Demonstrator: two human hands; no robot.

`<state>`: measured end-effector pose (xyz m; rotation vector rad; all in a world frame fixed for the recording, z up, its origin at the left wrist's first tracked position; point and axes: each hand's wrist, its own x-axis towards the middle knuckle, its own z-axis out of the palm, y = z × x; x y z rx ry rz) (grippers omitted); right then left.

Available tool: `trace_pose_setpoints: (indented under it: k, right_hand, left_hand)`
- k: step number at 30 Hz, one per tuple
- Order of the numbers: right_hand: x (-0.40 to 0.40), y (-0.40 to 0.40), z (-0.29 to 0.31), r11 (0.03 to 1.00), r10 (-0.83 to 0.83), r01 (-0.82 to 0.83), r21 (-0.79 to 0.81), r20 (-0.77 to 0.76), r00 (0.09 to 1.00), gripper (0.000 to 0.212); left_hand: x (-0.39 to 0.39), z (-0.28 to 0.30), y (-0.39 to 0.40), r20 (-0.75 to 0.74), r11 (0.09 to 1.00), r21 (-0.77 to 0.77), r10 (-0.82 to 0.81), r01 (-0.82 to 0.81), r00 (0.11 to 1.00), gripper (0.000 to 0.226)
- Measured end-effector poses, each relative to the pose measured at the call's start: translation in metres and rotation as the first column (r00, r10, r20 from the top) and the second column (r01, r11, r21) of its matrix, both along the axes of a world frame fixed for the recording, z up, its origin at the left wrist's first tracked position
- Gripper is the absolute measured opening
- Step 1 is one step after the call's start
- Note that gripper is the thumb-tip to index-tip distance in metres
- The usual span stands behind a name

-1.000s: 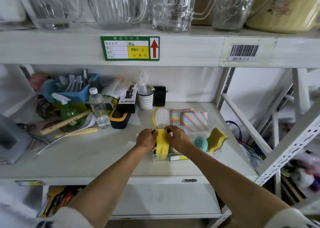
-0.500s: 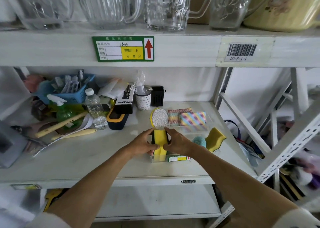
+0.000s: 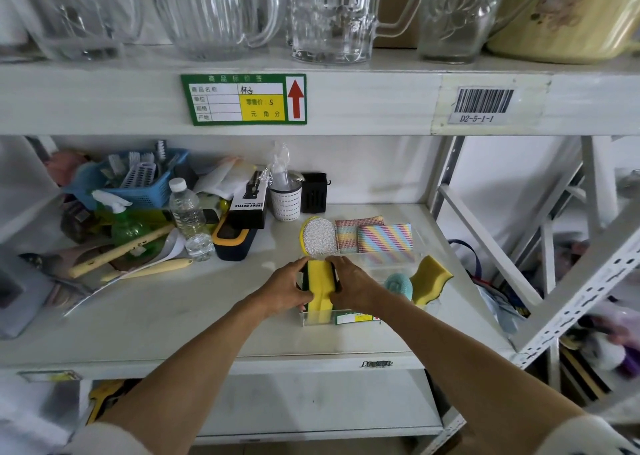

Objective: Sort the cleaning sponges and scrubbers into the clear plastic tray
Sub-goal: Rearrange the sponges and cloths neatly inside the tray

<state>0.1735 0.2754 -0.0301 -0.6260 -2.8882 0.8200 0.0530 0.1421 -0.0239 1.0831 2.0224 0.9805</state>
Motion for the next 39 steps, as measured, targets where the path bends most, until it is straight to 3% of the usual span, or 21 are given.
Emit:
trace_pose_setpoints:
  k: [12, 26, 34, 39]
  right_hand:
    - [-0.007, -0.002, 0.003, 0.997, -0.008, 0.009, 0.075, -0.015, 1.000, 0.061]
    - [-0.003, -0.009, -0.002, 0.994, -0.059, 0.060, 0.086, -0.011, 0.998, 0.066]
    - [-0.002, -0.009, 0.001, 0.994, -0.060, 0.061, 0.089, -0.011, 0.998, 0.066]
    - [-0.002, -0.008, 0.003, 0.993, -0.076, 0.076, 0.085, -0.001, 0.997, 0.064]
  left_hand:
    - [-0.011, 0.001, 0.004, 0.036, 1.000, -0.018, -0.022, 0.023, 0.999, 0.071]
    - [-0.006, 0.004, 0.002, 0.032, 0.999, 0.024, -0.048, 0.047, 0.998, 0.068]
    - [-0.003, 0.007, 0.004, -0.062, 0.997, -0.004, -0.078, 0.078, 0.995, 0.057]
    - [-0.003, 0.009, 0.009, -0.132, 0.993, -0.071, -0.101, 0.093, 0.986, 0.063]
